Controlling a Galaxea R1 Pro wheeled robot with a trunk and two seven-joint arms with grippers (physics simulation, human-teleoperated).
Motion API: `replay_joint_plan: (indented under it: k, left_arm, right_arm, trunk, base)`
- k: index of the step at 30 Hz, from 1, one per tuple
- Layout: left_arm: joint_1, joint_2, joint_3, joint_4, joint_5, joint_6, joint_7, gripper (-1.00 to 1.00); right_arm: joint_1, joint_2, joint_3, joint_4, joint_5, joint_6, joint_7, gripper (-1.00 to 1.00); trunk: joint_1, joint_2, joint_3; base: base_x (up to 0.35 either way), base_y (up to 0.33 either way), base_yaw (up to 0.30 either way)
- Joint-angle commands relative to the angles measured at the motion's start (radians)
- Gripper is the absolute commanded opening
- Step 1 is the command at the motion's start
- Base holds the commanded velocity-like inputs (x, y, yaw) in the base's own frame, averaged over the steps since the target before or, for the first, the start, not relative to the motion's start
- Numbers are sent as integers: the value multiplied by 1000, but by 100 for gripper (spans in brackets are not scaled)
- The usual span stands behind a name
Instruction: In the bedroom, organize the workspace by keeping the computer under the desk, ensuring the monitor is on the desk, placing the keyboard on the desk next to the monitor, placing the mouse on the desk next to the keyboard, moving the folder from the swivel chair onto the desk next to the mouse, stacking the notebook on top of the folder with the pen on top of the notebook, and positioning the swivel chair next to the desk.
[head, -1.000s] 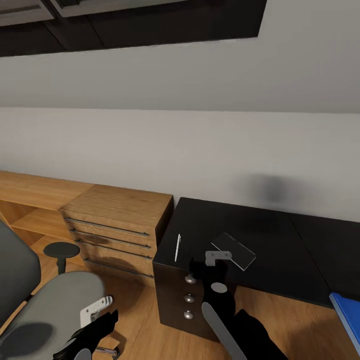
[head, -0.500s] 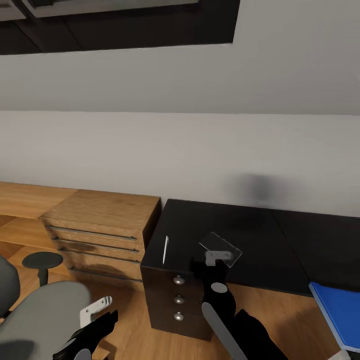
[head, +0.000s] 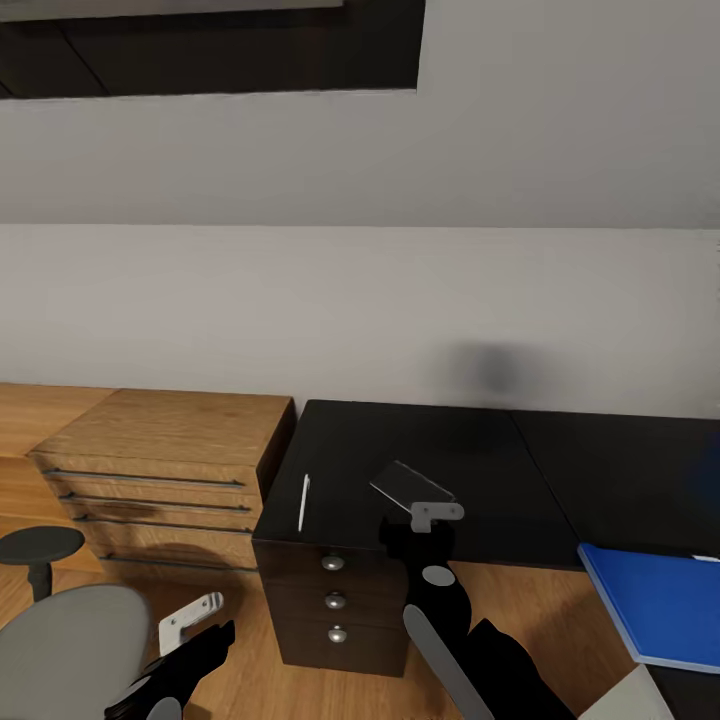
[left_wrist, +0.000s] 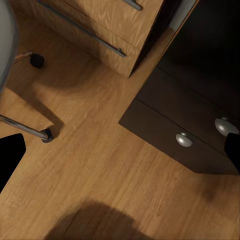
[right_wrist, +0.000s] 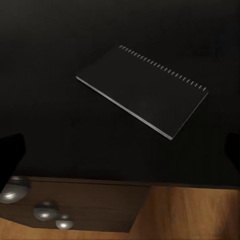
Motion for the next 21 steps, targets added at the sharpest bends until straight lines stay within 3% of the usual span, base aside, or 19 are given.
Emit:
replay_joint_plan:
  k: [1,17,18,21]
  left_arm:
    - [0,1,-2,-2,9,0,9,100]
    - [0,2,-1,-2,8,0,9,100]
    - [0,2,1,-3,8,-1,11,100]
    - [0,2,2,-3,8,-1,11,100]
  right_arm:
    - [-1,0,1,-1,-6,4,-8,100]
    - [-1,0,-3,-1,-6,3,-8,100]
    - [-1,3,-41,-3,-6,3,-8,100]
    - [-1,6,-63,-1,-6,2,-6,100]
  trunk:
    - [0,-1,-1]
    - [0,-1,-1]
    - [0,-1,-1]
    - [0,-1,-1]
  base:
    - [0,0,-31]
    - [0,0,-6]
    - [0,0,0]
    - [0,0,0]
